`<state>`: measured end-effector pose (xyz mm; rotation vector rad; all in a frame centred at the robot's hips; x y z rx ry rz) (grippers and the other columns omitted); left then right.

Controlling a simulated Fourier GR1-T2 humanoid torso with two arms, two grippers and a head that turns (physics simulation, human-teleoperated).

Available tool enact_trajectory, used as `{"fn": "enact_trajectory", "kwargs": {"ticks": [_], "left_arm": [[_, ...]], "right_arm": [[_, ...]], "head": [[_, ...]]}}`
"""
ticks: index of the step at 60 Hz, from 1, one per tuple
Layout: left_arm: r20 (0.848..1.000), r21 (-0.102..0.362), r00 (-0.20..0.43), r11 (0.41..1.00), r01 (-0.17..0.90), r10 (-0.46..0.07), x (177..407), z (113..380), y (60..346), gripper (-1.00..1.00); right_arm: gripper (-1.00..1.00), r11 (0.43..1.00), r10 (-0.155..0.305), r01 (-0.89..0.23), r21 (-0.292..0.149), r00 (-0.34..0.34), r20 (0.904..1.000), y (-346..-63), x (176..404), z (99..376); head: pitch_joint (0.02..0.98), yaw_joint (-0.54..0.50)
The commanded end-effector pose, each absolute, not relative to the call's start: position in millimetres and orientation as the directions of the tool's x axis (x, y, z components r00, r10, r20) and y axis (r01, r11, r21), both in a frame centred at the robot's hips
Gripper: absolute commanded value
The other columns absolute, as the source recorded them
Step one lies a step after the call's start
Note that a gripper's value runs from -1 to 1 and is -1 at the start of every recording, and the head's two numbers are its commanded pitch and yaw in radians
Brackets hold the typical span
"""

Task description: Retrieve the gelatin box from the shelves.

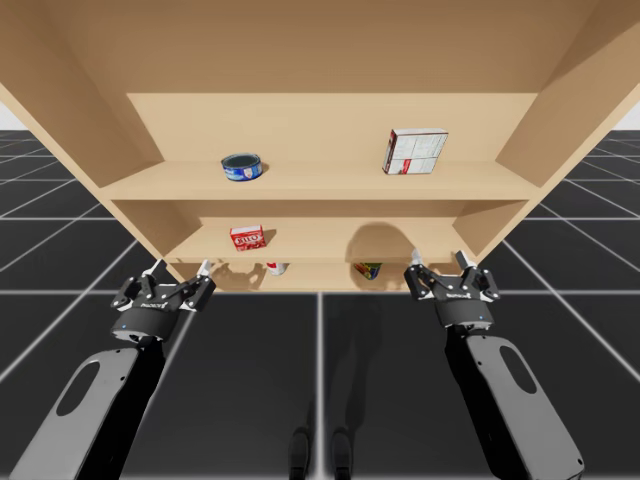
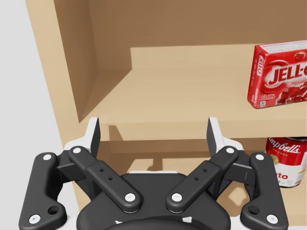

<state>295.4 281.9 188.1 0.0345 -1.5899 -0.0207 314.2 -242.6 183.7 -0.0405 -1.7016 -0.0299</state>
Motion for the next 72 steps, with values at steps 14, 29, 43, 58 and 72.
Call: {"fn": "enact_trajectory", "kwargs": {"ticks": [14, 29, 43, 58, 72], "left_arm": [[0.999, 0.036, -0.017, 0.999, -0.006, -0.036, 297, 187, 283, -1.0], [1.0, 0.004, -0.017, 0.999, 0.045, -0.004, 292, 192, 272, -1.0], [0.998, -0.061, 0.02, 0.988, 0.145, 0.059, 273, 221, 240, -1.0], [0.998, -0.067, 0.018, 0.984, 0.166, 0.065, 288, 227, 198, -1.0], [0.997, -0.076, 0.021, 0.994, 0.077, 0.075, 314, 219, 187, -1.0]], "right_arm": [[-1.0, 0.999, 0.007, 0.038, -0.003, -0.111, 0.9938, -241, 314, 182], [-1.0, 0.999, 0.004, 0.041, 0.0, -0.106, 0.9943, -240, 314, 181], [-1.0, 1.0, 0.0, 0.031, 0.003, -0.099, 0.9951, -237, 314, 179], [-1.0, 1.0, -0.006, 0.029, 0.009, -0.103, 0.9947, -237, 314, 180], [-1.0, 1.0, -0.006, 0.025, 0.009, -0.103, 0.9947, -236, 315, 180]], "head": [[0.562, 0.26], [0.57, 0.26], [0.562, 0.26], [0.558, 0.26], [0.561, 0.26]]}}
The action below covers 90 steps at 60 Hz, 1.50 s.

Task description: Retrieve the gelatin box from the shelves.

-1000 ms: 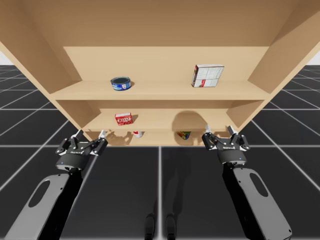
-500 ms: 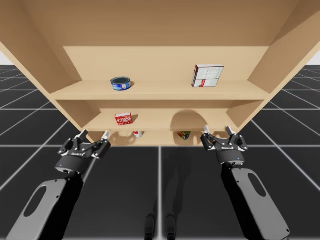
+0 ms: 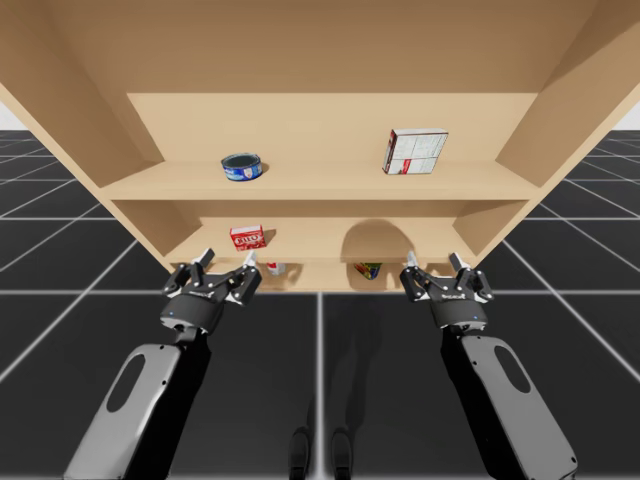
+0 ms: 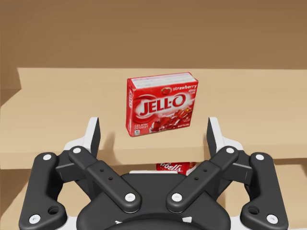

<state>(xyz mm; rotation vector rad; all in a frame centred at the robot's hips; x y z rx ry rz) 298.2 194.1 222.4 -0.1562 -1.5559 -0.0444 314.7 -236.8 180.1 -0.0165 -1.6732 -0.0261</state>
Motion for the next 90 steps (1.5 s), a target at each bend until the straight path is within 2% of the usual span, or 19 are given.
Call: {"fn": "enact_trajectory", "kwargs": {"ticks": [1, 9, 12, 15, 29, 42, 52, 53, 54, 55, 56, 57, 58, 59, 74, 90], "left_arm": [[0.997, -0.078, 0.024, 0.995, 0.068, 0.077, 316, 218, 187, -1.0], [0.996, -0.094, 0.014, 0.994, 0.054, 0.093, 334, 215, 186, -1.0], [0.997, -0.08, 0.015, 0.996, 0.05, 0.08, 340, 214, 183, -1.0], [0.996, -0.086, 0.012, 0.995, 0.053, 0.085, 345, 214, 181, -1.0], [0.995, -0.093, 0.038, 0.995, 0.026, 0.092, 371, 211, 170, -1.0], [0.991, -0.112, 0.067, 0.994, -0.011, 0.112, 391, 203, 167, -1.0], [0.991, -0.118, 0.062, 0.993, -0.012, 0.119, 397, 203, 163, -1.0], [0.991, -0.118, 0.061, 0.993, -0.011, 0.119, 397, 203, 162, -0.85], [0.991, -0.119, 0.061, 0.993, -0.012, 0.12, 397, 203, 162, -0.62], [0.991, -0.12, 0.059, 0.993, -0.012, 0.121, 397, 203, 161, -0.15], [0.991, -0.121, 0.057, 0.993, -0.01, 0.122, 396, 203, 160, 0.06], [0.991, -0.123, 0.058, 0.992, -0.007, 0.123, 396, 203, 160, 0.36], [0.991, -0.122, 0.059, 0.993, -0.005, 0.122, 395, 203, 160, 0.82], [0.991, -0.121, 0.057, 0.993, -0.004, 0.121, 395, 204, 159, 0.96], [0.991, -0.129, 0.044, 0.991, 0.038, 0.128, 375, 218, 161, 1.0], [0.993, -0.115, 0.027, 0.99, 0.086, 0.113, 326, 237, 168, 0.97]], "right_arm": [[-1.0, 1.0, -0.006, 0.025, 0.009, -0.103, 0.9946, -237, 315, 180], [-1.0, 1.0, -0.008, 0.027, 0.011, -0.104, 0.9945, -237, 315, 181], [-1.0, 1.0, -0.008, 0.025, 0.01, -0.105, 0.9944, -237, 314, 181], [-1.0, 1.0, -0.005, 0.026, 0.008, -0.107, 0.9942, -237, 314, 181], [-1.0, 1.0, 0.0, 0.03, 0.003, -0.111, 0.9938, -237, 315, 181], [-1.0, 0.999, 0.003, 0.033, 0.001, -0.111, 0.9938, -238, 314, 181], [-1.0, 0.999, 0.003, 0.034, 0.0, -0.11, 0.994, -238, 314, 181], [-1.0, 0.999, 0.004, 0.035, 0.0, -0.109, 0.994, -238, 314, 181], [-1.0, 0.999, 0.004, 0.035, 0.0, -0.109, 0.994, -238, 314, 181], [-1.0, 0.999, 0.004, 0.035, 0.0, -0.109, 0.994, -238, 314, 181], [-1.0, 0.999, 0.004, 0.035, -0.001, -0.109, 0.994, -238, 314, 181], [-1.0, 0.999, 0.006, 0.035, -0.002, -0.109, 0.9941, -238, 314, 180], [-1.0, 0.999, 0.007, 0.035, -0.003, -0.107, 0.9942, -238, 314, 180], [-1.0, 0.999, 0.006, 0.035, -0.003, -0.106, 0.9943, -238, 314, 180], [-1.0, 0.999, 0.008, 0.036, -0.004, -0.105, 0.9944, -237, 314, 180], [-1.0, 0.999, 0.008, 0.037, -0.004, -0.106, 0.9944, -237, 315, 180]], "head": [[0.562, 0.26], [0.565, 0.26], [0.564, 0.26], [0.565, 0.26], [0.569, 0.26], [0.569, 0.26], [0.567, 0.27], [0.566, 0.27], [0.566, 0.27], [0.566, 0.27], [0.566, 0.27], [0.566, 0.27], [0.565, 0.27], [0.565, 0.27], [0.564, 0.27], [0.562, 0.28]]}}
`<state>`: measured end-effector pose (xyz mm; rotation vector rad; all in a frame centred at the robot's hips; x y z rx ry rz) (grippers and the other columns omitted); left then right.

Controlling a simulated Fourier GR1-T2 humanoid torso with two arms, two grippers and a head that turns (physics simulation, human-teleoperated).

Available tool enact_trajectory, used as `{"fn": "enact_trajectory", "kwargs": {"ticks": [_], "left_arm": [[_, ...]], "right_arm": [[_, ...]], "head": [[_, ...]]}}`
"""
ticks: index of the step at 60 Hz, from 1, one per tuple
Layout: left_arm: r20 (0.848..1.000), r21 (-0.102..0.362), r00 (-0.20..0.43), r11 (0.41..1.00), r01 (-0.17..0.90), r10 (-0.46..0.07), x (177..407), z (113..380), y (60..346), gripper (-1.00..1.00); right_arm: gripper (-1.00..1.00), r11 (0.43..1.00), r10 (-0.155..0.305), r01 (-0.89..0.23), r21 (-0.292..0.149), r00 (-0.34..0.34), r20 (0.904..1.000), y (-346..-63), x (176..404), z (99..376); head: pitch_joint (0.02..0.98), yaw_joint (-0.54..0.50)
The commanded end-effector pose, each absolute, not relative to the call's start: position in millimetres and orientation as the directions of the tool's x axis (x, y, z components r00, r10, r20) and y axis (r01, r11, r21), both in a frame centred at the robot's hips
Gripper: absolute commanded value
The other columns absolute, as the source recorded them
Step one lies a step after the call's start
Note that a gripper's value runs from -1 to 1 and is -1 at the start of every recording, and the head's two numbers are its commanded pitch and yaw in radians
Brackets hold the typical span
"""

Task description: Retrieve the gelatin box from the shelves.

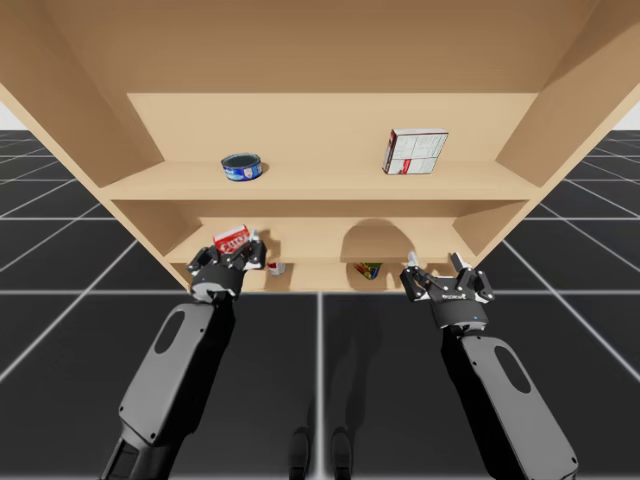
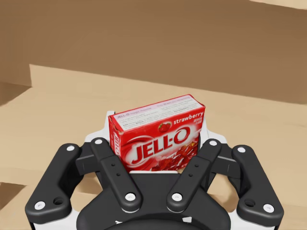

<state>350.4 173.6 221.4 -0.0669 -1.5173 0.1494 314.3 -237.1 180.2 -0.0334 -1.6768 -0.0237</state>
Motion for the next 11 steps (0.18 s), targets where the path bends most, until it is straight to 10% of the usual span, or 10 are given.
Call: {"fn": "enact_trajectory", "kwargs": {"ticks": [1, 11], "left_arm": [[0.993, -0.115, 0.028, 0.989, 0.09, 0.113, 324, 238, 169, 0.97], [0.995, -0.096, 0.029, 0.988, 0.118, 0.094, 289, 239, 182, 1.0]], "right_arm": [[-1.0, 0.999, 0.008, 0.037, -0.004, -0.106, 0.9944, -237, 315, 180], [-1.0, 0.999, 0.003, 0.038, 0.001, -0.109, 0.994, -237, 314, 180]], "head": [[0.561, 0.28], [0.558, 0.27]]}}
